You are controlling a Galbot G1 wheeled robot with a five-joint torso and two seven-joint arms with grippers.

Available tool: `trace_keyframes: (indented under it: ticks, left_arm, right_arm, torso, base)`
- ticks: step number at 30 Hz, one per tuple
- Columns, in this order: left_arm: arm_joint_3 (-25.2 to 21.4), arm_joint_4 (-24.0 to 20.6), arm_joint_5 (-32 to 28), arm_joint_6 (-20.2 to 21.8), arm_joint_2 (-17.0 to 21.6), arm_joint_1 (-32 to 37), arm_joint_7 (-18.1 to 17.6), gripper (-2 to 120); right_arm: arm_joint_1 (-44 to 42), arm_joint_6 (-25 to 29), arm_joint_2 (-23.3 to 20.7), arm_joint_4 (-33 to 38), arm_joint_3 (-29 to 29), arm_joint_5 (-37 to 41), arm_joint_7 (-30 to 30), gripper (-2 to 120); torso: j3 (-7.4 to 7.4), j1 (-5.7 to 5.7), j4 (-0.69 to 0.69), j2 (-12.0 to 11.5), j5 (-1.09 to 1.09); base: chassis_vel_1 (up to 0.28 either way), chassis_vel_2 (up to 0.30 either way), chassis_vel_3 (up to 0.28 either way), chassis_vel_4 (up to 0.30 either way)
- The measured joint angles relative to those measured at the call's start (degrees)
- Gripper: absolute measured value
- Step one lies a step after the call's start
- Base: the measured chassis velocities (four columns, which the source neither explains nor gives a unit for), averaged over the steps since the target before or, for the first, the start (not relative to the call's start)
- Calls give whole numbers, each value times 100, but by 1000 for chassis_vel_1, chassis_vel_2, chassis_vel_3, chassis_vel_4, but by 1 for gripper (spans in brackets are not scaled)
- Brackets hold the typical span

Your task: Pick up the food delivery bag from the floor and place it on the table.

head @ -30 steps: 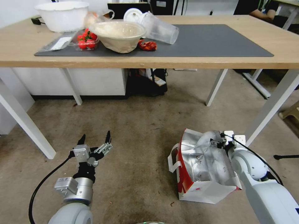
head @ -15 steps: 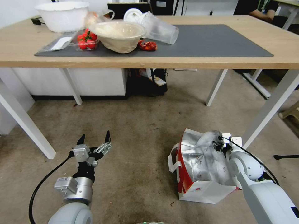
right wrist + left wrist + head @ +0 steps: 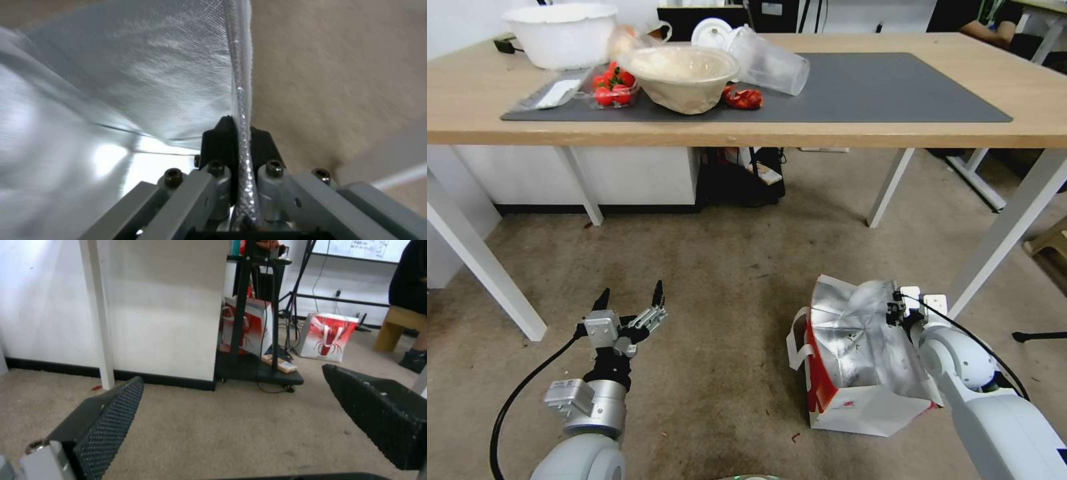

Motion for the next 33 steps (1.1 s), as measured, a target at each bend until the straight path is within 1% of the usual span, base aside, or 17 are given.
trace_keyframes:
  ticks: [5,9,10,11,12,14,15,16,17,19,20,23,25,27,28,29,33]
  left_arm:
    - [0,0,0,-6,2,2,-1,100]
    - [5,0,0,-7,3,1,-2,100]
    - [15,0,2,-12,-8,5,-2,100]
    - [15,0,2,-12,-8,5,-2,100]
    - [18,0,4,-16,-10,9,-3,100]
    - [21,0,8,-30,-10,14,-3,100]
    - [21,0,8,-30,-10,14,-3,100]
    - [22,5,8,-36,-9,11,-3,100]
    - [22,6,8,-39,-9,8,-3,100]
    - [29,13,9,-50,-10,2,-4,100]
    - [29,13,9,-50,-10,2,-4,100]
    - [32,32,10,-70,-9,-2,-4,100]
    - [32,34,10,-72,-9,-3,-5,100]
    - [35,43,10,-78,-10,-9,-5,100]
    - [35,47,10,-79,-11,-12,-5,100]
    - [35,47,10,-79,-11,-12,-5,100]
    - [53,73,10,-87,-26,-27,-5,100]
  right_arm:
    - [-111,6,-78,269,62,377,-108,0]
    - [-318,96,-338,775,156,871,-419,0]
    - [-463,233,-609,1058,218,1036,-750,0]
    - [-463,233,-609,1058,218,1036,-750,0]
    - [-556,346,-800,1192,260,1170,-948,0]
    - [-845,795,-1452,1488,436,1420,-1819,0]
    - [-845,795,-1452,1488,436,1420,-1819,0]
    - [-928,1026,-1793,1577,492,1535,-2332,0]
    - [-953,1155,-1950,1614,505,1610,-2547,0]
    - [-948,1728,-2543,1747,521,2053,-3344,0]
    - [-948,1728,-2543,1747,521,2053,-3344,0]
    - [-829,2273,-3204,1889,542,2516,-4225,0]
    - [-805,2317,-3309,1909,547,2567,-4330,0]
    - [-684,2578,-3791,1933,579,2860,-4927,0]
    - [-638,2636,-3916,1923,590,2919,-5127,0]
    - [-638,2636,-3916,1923,590,2919,-5127,0]
    - [-393,2756,-4416,1913,634,3390,-5778,0]
  torso:
    - [0,0,0,1,0]
    - [0,0,0,1,0]
    - [0,0,0,1,0]
    - [0,0,0,1,0]
    - [0,0,0,1,0]
    - [0,0,-2,2,-1]
    - [0,0,-2,2,-1]
    - [0,0,-1,2,0]
    - [0,0,-1,1,0]
    - [0,0,0,1,1]
    - [0,0,0,1,1]
    - [0,0,0,2,0]
    - [0,0,0,1,0]
    - [0,0,0,2,-1]
    - [0,0,0,1,0]
    - [0,0,0,1,0]
    - [0,0,0,2,0]
  base:
    - [0,0,0,0]
    - [0,0,0,0]
    - [0,0,0,0]
    - [0,0,0,0]
    - [0,0,0,0]
    - [0,0,0,0]
    - [0,0,0,0]
    - [0,0,0,0]
    - [0,0,0,0]
    - [0,0,0,0]
    - [0,0,0,0]
    - [0,0,0,0]
    - [0,0,0,0]
    - [0,0,0,0]
    - [0,0,0,0]
    - [0,0,0,0]
    - [0,0,0,0]
